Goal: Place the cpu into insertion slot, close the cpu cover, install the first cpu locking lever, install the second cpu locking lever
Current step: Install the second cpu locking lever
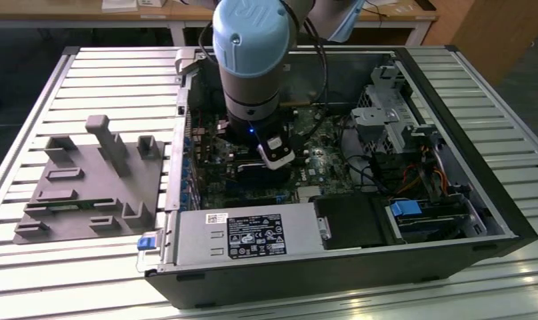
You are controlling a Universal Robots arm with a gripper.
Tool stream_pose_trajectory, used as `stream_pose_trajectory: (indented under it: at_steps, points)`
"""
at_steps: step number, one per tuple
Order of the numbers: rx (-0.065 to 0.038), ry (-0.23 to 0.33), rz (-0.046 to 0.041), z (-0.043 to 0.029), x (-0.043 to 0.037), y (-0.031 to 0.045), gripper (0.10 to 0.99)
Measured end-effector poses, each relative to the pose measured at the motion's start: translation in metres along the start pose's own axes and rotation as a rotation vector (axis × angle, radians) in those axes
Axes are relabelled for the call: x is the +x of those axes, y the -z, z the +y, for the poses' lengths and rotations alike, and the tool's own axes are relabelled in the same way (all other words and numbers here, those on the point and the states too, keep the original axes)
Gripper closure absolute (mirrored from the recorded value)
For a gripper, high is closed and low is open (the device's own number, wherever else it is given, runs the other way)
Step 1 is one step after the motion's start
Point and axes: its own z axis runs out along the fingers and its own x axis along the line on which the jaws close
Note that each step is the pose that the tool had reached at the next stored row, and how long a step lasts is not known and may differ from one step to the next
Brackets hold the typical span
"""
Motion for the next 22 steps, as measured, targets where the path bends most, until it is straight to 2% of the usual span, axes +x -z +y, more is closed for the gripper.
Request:
stream_pose_trajectory:
  at_steps: [6,7,14,22]
  points:
    - [-0.009,0.0,0.0009,0.0001,0.0,-0.0015,0.984]
    - [-0.018,-0.001,0.0017,0.0005,0.0003,-0.0035,0.984]
    - [-0.018,-0.001,0.0018,0.0009,0.0079,-0.0054,0.984]
    - [-0.017,-0.001,0.0019,0.0006,0.0091,-0.0067,0.984]
